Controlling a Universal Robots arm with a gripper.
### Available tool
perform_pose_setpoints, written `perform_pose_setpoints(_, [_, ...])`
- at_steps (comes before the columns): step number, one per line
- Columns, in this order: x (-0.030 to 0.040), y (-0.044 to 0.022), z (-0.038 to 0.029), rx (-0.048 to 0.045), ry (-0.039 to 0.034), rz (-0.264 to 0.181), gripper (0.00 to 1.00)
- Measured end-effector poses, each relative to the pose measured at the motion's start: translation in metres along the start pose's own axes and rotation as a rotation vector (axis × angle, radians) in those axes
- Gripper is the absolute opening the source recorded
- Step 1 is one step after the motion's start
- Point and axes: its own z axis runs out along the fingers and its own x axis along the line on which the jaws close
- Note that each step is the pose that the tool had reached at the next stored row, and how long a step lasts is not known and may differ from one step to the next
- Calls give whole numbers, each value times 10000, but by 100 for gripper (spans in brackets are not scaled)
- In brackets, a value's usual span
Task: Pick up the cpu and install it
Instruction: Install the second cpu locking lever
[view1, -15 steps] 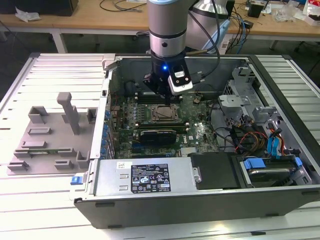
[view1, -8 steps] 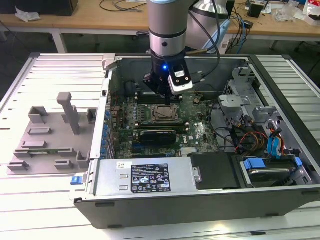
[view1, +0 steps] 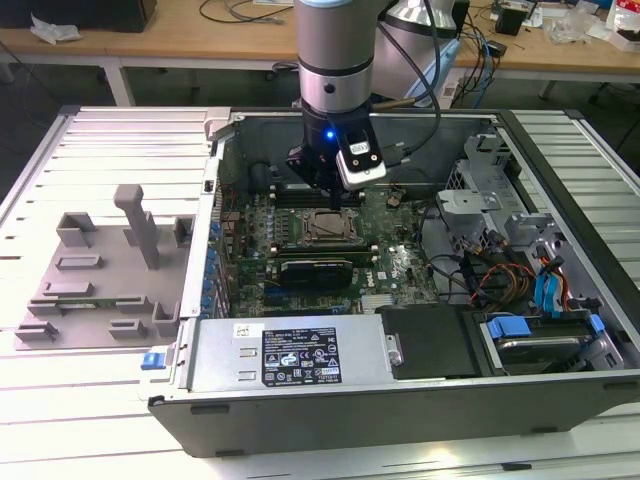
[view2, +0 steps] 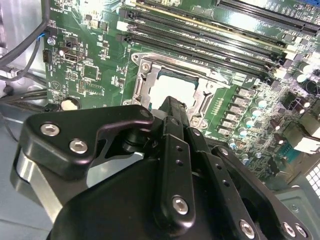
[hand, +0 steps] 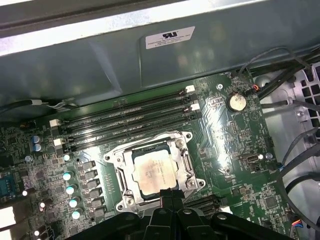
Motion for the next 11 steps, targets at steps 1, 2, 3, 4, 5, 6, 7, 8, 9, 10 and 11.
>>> perform_pose_setpoints(1, [-2, -11, -1, 0, 0, 1, 11])
perform_pose_setpoints(2, [-4, -19, -1, 1, 1, 1, 11])
perform_pose_setpoints(3, [-7, -29, -2, 0, 0, 1, 11])
perform_pose_setpoints(4, [-12, -48, -3, 0, 0, 1, 11])
perform_pose_setpoints(5, [-15, -61, -4, -1, -1, 2, 11])
perform_pose_setpoints(6, [-16, -60, -20, 1, 0, 3, 11])
perform_pose_setpoints(7, [-18, -58, -44, 0, 0, 1, 11])
perform_pose_setpoints(8, [-19, -57, -54, -2, -1, 2, 11])
perform_pose_setpoints(9, [-20, -56, -54, 10, 8, -6, 11])
perform_pose_setpoints(10, [-20, -57, -54, 37, 50, -40, 11])
perform_pose_setpoints(11, [-20, -57, -53, 64, 108, -127, 11])
